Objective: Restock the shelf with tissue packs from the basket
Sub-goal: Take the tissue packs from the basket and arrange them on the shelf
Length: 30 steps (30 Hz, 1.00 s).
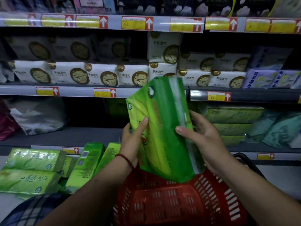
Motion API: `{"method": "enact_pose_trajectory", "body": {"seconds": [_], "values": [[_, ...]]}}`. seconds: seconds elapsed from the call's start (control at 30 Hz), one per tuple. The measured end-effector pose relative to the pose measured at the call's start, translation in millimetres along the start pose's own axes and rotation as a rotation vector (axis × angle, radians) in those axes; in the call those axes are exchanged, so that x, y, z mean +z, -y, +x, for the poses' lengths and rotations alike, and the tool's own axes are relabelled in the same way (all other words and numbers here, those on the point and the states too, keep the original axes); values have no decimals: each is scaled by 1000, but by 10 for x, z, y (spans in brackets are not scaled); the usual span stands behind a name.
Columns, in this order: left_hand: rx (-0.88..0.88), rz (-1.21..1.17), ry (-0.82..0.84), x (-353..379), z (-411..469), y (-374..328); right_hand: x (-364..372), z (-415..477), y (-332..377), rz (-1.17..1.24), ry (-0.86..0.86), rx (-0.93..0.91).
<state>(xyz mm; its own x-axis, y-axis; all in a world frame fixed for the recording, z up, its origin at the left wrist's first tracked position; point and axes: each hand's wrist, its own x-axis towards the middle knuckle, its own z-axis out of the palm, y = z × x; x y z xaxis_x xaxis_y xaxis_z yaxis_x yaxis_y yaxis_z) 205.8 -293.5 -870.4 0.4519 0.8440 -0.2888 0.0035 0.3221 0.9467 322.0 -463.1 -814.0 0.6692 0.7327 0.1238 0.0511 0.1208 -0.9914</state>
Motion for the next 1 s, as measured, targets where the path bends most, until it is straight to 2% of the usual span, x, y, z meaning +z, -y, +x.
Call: {"method": "enact_pose_trajectory", "body": {"seconds": [0.07, 0.13, 0.23, 0.4, 0.57, 0.6, 0.7, 0.8, 1.0], "values": [[-104, -138, 47, 11, 76, -2, 9, 17, 31, -72, 99, -35], [-131, -235, 145, 77, 19, -56, 64, 39, 40, -93, 192, -57], [-127, -321, 255, 149, 5, -78, 207, 72, -23, -91, 213, -84], [-38, -302, 234, -15, 19, -217, 294, 97, -229, -305, 172, -187], [50, -242, 401, -217, -81, -308, 487, -31, -390, -580, 192, -292], [74, -231, 402, -240, -82, -294, 549, -68, -414, -655, 221, -311], [132, -226, 233, -270, -57, -183, 698, -155, -420, -844, 284, -336], [151, -245, 130, -275, -41, -56, 767, -173, -373, -897, 321, -379], [30, -382, 179, -436, 69, 73, 774, -226, -380, -878, 547, -541]]}}
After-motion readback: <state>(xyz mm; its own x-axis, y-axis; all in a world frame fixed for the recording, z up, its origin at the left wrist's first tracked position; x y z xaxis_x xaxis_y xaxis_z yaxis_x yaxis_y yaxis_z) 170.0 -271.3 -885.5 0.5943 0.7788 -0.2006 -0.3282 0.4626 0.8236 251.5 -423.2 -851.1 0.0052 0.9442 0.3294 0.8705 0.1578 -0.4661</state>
